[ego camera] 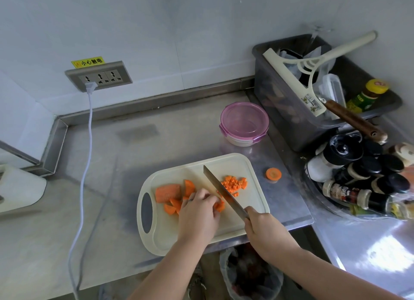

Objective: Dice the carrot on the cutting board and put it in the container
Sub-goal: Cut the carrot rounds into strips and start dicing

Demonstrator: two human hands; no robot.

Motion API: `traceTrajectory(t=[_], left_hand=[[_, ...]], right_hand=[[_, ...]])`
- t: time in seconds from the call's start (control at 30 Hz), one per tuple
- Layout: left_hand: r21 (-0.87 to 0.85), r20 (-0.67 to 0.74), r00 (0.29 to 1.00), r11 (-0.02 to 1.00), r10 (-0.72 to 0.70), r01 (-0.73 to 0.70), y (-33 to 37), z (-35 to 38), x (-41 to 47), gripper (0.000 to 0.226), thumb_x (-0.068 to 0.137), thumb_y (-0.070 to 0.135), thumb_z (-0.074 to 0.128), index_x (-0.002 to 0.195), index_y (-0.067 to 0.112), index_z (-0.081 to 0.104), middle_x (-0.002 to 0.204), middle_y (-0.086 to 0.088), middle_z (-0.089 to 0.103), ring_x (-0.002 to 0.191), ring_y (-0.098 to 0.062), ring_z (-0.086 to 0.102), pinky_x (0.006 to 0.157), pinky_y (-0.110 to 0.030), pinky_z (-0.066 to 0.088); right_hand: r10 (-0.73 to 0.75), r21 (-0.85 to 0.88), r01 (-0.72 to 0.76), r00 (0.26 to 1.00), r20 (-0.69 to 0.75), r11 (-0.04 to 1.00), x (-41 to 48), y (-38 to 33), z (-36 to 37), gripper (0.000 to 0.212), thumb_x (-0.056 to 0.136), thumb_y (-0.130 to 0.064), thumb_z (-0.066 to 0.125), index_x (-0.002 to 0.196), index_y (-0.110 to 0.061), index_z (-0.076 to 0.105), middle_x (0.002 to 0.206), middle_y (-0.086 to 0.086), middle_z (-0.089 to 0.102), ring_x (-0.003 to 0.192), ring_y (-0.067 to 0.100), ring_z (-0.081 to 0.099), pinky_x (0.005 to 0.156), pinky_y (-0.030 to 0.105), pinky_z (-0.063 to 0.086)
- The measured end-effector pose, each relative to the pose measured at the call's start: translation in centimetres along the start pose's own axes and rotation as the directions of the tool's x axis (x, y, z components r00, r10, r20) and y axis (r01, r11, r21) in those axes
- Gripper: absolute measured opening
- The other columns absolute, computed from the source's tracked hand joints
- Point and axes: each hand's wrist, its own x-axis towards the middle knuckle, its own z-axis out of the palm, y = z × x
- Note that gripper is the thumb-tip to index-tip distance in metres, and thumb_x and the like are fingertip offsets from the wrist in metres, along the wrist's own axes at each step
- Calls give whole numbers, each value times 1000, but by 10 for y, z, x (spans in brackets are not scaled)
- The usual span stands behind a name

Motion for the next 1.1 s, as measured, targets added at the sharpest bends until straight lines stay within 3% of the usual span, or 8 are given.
traceTrajectory(t=[0.13, 0.3, 0.73, 0.93, 1.1], left_hand=[[-5, -2, 996, 996, -88, 88, -3, -2, -2, 34, 91, 41, 51, 125, 33, 53, 123, 14, 49, 115, -13, 49, 98, -27, 33], [86, 44, 990, 988, -132, 128, -1, -3, -5, 37, 86, 49, 50, 119, 32, 55, 121, 11, 53, 118, -16, 48, 101, -32, 32], [118, 42, 993, 988, -108, 103, -3, 1, -2, 32, 88, 44, 53, 114, 28, 59, 117, 10, 58, 114, -16, 50, 95, -31, 35], [109, 25, 994, 989, -104, 101, -4, 3, -1, 33, 88, 47, 52, 111, 26, 61, 114, 9, 59, 111, -17, 51, 92, -32, 35], [100, 16, 994, 990, -104, 102, -4, 3, 1, 32, 88, 45, 52, 111, 25, 60, 114, 8, 59, 113, -17, 51, 93, -31, 34]], right_hand=[[-12, -4, 12, 1000, 9, 1000, -2, -2, 2, 27, 104, -30, 30, 125, -21, 45, 82, -5, 56, 69, 12, 62, 63, 26, 53], [-7, -39, 8, 999, 39, 999, -5, -6, 8, 27, 104, -29, 30, 124, -22, 45, 88, -2, 62, 74, 15, 65, 68, 32, 58], [30, -141, -20, 997, 71, 990, -2, -12, 20, 31, 100, -14, 40, 130, -20, 37, 91, 0, 63, 76, 17, 66, 67, 32, 58], [45, -192, -31, 997, 67, 981, 0, -15, 26, 35, 97, -8, 44, 129, -19, 36, 92, 3, 64, 80, 20, 67, 60, 29, 49], [58, -203, -40, 995, 84, 978, 2, -18, 25, 40, 97, -6, 43, 134, -16, 33, 88, 2, 57, 70, 17, 59, 55, 27, 45]])
